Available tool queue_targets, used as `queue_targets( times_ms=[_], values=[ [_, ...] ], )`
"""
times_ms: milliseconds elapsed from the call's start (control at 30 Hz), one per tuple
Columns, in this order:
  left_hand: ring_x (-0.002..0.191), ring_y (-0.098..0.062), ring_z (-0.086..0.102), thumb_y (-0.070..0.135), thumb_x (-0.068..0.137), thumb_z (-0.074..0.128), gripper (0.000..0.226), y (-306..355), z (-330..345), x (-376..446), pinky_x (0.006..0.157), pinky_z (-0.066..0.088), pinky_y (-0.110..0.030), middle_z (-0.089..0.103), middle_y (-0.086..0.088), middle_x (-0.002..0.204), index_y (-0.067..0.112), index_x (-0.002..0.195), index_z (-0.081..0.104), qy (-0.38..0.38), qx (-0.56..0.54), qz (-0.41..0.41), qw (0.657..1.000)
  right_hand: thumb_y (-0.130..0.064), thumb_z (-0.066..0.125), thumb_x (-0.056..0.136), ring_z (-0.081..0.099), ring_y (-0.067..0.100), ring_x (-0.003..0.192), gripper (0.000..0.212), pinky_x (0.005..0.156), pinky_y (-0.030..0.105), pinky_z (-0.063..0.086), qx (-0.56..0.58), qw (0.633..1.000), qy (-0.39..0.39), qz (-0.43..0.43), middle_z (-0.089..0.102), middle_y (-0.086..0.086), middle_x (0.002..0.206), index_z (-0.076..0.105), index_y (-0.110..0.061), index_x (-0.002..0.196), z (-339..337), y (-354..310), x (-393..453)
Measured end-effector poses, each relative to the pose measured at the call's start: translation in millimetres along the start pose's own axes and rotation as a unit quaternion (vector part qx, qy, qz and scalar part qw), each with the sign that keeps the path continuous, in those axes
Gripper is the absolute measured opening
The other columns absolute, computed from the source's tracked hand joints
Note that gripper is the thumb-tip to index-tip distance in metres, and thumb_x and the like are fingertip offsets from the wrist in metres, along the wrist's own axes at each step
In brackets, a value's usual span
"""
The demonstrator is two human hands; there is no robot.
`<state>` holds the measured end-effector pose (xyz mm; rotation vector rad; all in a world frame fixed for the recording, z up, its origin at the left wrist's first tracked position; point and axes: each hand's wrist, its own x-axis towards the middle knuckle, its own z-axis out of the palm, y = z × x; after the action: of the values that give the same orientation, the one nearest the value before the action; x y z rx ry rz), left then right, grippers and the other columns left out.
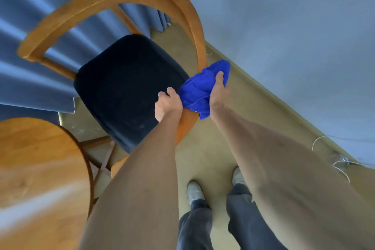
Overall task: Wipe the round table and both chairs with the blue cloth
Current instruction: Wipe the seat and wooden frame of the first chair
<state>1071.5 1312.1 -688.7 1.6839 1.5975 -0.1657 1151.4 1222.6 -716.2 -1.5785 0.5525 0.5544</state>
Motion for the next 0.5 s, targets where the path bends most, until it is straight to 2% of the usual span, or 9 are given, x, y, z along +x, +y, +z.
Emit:
queue_targets(
  times_ms=[67, 167, 267, 333, 500],
  values=[
    [0.089, -0.028, 0.054, 0.047, 0.1, 0.026, 0.048, 1, 5, 0, 0.087, 0.046, -0.043, 0.06, -0.007, 0.101, 0.013, 0.113, 0.056, 0.015, 0.024, 0.011, 1.0, -0.077, 0.04, 0.073, 0.069, 0.015, 0.096, 0.06, 0.096, 0.04, 0.053, -0.033, 0.999, -0.027, 0.009, 0.074, -0.01, 0.099, 0.068, -0.033, 0.103, 4, -6, 8],
    [0.087, -0.027, 0.055, 0.053, 0.098, 0.025, 0.053, 8, 10, 6, 0.084, 0.046, -0.042, 0.06, -0.005, 0.096, 0.016, 0.11, 0.06, 0.032, 0.033, 0.0, 0.999, -0.074, 0.04, 0.075, 0.067, 0.014, 0.097, 0.047, 0.098, 0.04, 0.051, -0.071, 0.995, -0.063, 0.001, 0.072, -0.01, 0.1, 0.063, -0.039, 0.096, 15, -23, 26],
    [0.086, -0.027, 0.055, 0.052, 0.098, 0.023, 0.054, 26, 14, 16, 0.082, 0.045, -0.04, 0.058, -0.002, 0.089, 0.017, 0.104, 0.063, 0.067, -0.021, -0.037, 0.997, -0.068, 0.041, 0.086, 0.065, 0.011, 0.089, 0.04, 0.09, 0.031, 0.051, -0.092, 0.993, -0.079, 0.009, 0.068, -0.01, 0.092, 0.06, -0.032, 0.089, 22, -46, 42],
    [0.084, -0.027, 0.052, 0.045, 0.101, 0.023, 0.05, 41, 20, 23, 0.078, 0.04, -0.038, 0.054, -0.001, 0.084, 0.016, 0.105, 0.063, 0.087, -0.04, -0.068, 0.993, -0.057, 0.039, 0.097, 0.062, 0.009, 0.087, 0.033, 0.081, 0.024, 0.045, -0.111, 0.99, -0.09, -0.005, 0.062, -0.014, 0.086, 0.057, -0.03, 0.092, 29, -62, 56],
    [0.082, -0.03, 0.049, 0.044, 0.1, 0.022, 0.047, 63, 39, 26, 0.076, 0.038, -0.04, 0.052, -0.006, 0.083, 0.012, 0.103, 0.057, 0.12, 0.002, -0.116, 0.986, -0.054, 0.041, 0.098, 0.065, 0.017, 0.093, 0.038, 0.089, 0.033, 0.051, -0.15, 0.982, -0.111, -0.018, 0.066, -0.01, 0.088, 0.065, -0.025, 0.098, 51, -95, 93]
  ],
)
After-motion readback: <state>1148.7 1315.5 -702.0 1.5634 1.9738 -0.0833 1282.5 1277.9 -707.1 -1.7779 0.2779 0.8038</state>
